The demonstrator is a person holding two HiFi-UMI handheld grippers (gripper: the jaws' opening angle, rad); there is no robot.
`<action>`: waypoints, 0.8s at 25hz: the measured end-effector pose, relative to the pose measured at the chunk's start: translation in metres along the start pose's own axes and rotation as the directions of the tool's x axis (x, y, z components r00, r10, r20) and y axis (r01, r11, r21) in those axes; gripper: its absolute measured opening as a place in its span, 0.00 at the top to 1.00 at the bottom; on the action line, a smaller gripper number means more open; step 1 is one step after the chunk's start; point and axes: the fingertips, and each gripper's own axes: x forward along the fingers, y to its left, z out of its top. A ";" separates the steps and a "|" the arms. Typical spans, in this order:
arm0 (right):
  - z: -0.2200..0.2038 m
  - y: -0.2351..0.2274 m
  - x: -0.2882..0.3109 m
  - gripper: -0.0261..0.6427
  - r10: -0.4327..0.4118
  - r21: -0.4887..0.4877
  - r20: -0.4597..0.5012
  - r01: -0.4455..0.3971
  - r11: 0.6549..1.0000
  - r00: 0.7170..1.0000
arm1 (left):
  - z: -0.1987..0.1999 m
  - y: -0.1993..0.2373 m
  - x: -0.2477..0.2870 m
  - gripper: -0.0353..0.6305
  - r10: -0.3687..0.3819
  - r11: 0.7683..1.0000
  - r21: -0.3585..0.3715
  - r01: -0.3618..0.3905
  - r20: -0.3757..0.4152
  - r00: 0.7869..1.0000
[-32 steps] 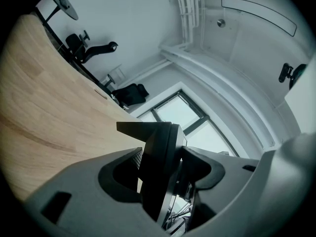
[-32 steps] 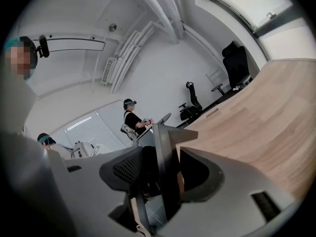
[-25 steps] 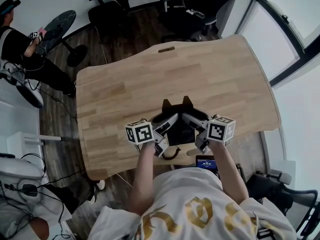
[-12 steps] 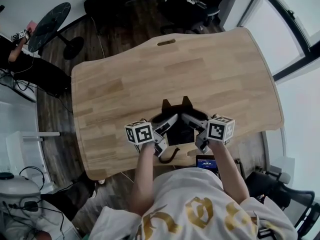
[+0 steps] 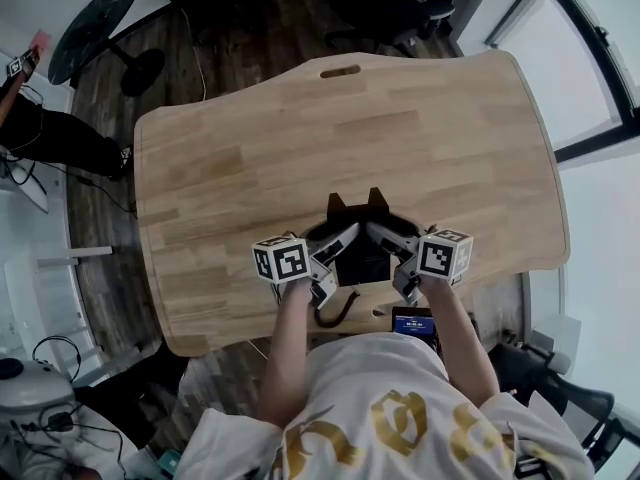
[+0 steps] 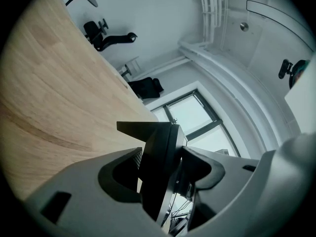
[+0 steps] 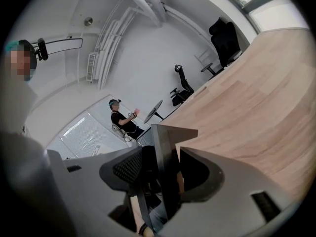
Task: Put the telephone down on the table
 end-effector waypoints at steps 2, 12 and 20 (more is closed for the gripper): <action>0.001 -0.006 0.004 0.64 -0.006 0.005 -0.010 0.006 1.000 1.000 | 0.001 0.007 0.003 0.59 0.005 1.000 -0.013 -0.005 -0.003 1.000; 0.006 -0.034 0.024 0.64 -0.023 0.032 -0.051 0.025 0.999 0.998 | 0.010 0.035 0.020 0.59 0.014 0.997 -0.070 -0.015 -0.009 1.000; 0.012 -0.052 0.037 0.64 -0.033 0.049 -0.067 0.036 0.998 0.997 | 0.017 0.054 0.031 0.59 0.026 0.995 -0.094 -0.027 -0.016 1.000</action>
